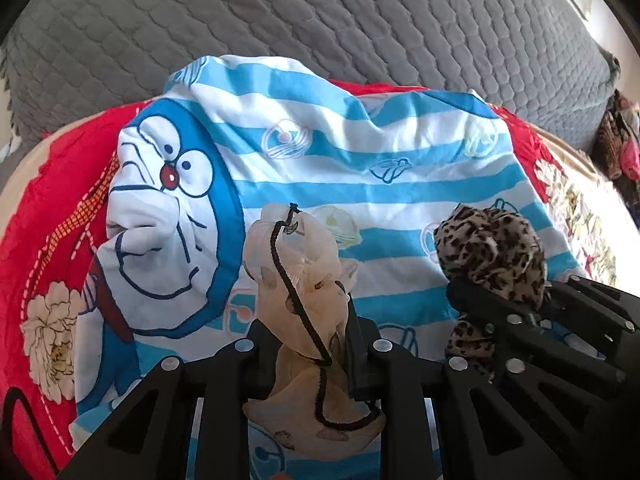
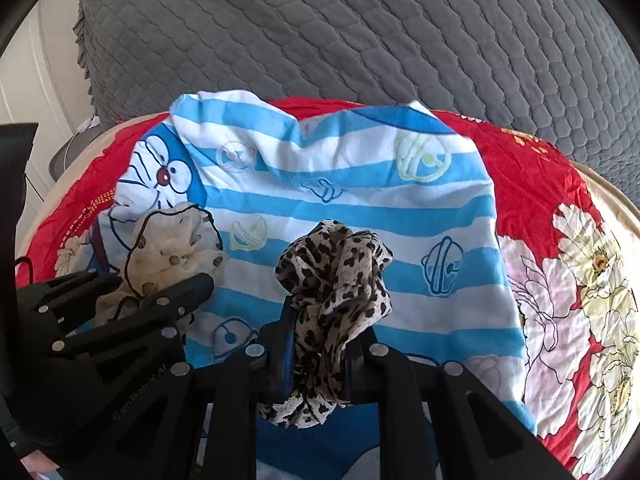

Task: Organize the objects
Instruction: 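Lower both held scrunchies onto the striped cloth in the tray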

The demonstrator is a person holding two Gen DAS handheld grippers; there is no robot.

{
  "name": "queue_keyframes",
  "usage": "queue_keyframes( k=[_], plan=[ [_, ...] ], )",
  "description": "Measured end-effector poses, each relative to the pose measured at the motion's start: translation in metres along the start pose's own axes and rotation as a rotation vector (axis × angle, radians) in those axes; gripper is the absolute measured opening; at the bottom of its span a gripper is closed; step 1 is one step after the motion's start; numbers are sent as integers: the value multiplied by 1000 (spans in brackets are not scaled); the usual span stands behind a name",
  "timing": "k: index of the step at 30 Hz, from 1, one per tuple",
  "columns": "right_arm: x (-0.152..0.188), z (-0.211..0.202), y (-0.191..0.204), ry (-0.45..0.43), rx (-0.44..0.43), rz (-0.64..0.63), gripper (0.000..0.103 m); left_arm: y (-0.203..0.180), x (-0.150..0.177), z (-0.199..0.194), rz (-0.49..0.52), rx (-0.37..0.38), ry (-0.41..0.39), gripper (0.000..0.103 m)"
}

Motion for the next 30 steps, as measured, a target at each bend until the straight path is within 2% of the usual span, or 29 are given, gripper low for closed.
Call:
queue_keyframes(
  k=[8, 15, 20, 21, 22, 24, 26, 28, 30],
  plan=[
    [9, 8, -5, 24, -4, 20, 18, 3, 3, 5, 14, -3, 0, 28],
    [9, 11, 1, 40, 12, -37, 20, 6, 5, 4, 2, 5, -4, 36],
    [10, 10, 2, 45, 23, -42, 22, 13, 6, 2, 7, -28, 5, 56],
    [10, 10, 1, 46, 24, -38, 23, 17, 6, 2, 2, -42, 11, 65],
    [10, 10, 0, 49, 28, -34, 26, 21, 7, 2, -10, -59, 18, 74],
    [10, 8, -3, 50, 30, -22, 34, 30, 9, 3, -47, -63, 30, 76],
    [11, 7, -4, 50, 25, -9, 52, 35, 9, 1, -48, -74, 28, 76],
    [12, 6, -4, 52, 28, -11, 59, 37, 9, -1, -32, -76, 29, 76],
    [12, 5, -4, 51, 25, -20, 60, 37, 7, -3, -12, -75, 26, 77]
  ],
)
Point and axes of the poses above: each gripper's, at about its wrist camera, not at the fingertips, and z roughly the way its jaws point, y to its left, x to its underside, the point moved 7 cm from there along z, roughly the way its jaws point, and after that the axes turned 11 degrees about -y, right-handed, at the moved point
